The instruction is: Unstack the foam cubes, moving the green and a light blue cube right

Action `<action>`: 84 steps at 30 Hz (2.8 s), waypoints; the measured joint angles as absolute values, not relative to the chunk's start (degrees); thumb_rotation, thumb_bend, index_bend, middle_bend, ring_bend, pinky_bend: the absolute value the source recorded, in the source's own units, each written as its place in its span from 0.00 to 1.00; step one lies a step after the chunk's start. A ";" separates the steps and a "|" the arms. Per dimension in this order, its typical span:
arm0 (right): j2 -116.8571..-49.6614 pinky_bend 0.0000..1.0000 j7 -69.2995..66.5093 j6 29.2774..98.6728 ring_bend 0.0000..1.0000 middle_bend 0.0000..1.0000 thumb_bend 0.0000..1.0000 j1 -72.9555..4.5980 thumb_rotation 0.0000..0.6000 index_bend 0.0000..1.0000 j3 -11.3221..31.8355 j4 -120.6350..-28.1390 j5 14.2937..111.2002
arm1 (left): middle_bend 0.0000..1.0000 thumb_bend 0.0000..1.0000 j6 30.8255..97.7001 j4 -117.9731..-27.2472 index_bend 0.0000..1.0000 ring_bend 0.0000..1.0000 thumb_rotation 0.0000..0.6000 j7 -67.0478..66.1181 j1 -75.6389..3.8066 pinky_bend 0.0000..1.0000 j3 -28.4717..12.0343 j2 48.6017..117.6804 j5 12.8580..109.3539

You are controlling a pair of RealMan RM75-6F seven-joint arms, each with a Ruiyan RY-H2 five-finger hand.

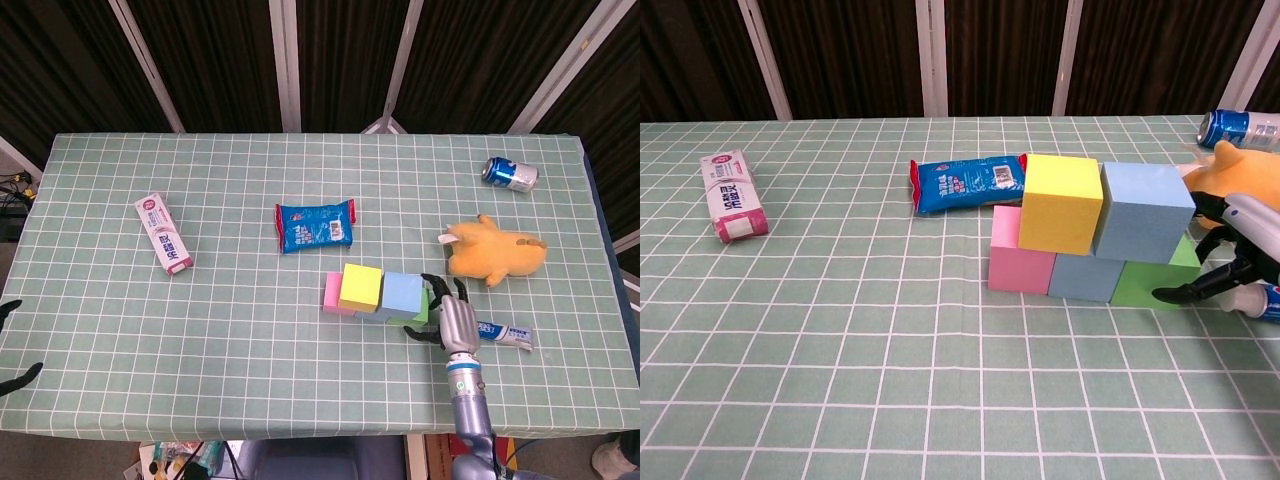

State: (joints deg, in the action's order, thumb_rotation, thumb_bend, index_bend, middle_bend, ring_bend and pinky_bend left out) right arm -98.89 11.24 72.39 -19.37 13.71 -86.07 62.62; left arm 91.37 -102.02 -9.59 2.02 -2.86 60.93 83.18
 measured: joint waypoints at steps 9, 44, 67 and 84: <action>-99.52 0.13 8.50 71.80 0.59 0.29 0.28 -19.66 1.00 0.29 14.55 -84.73 62.57 | 0.00 0.10 90.73 -102.16 0.20 0.00 1.00 -10.23 1.79 0.00 -2.71 61.19 82.96; -104.61 0.21 18.00 77.61 0.70 0.35 0.35 -25.42 1.00 0.34 19.52 -98.89 65.03 | 0.00 0.10 90.48 -102.03 0.21 0.00 1.00 -8.37 1.69 0.00 -2.94 60.41 82.35; -100.21 0.21 12.99 75.51 0.69 0.35 0.35 -25.71 1.00 0.34 23.29 -83.44 60.62 | 0.00 0.10 90.27 -102.39 0.21 0.00 1.00 -10.83 1.46 0.00 -2.59 61.34 82.62; -103.13 0.02 21.44 70.25 0.18 0.00 0.05 -31.58 1.00 0.00 23.50 -81.67 54.42 | 0.00 0.10 89.87 -102.17 0.21 0.00 1.00 -10.73 1.22 0.00 -2.94 61.33 81.76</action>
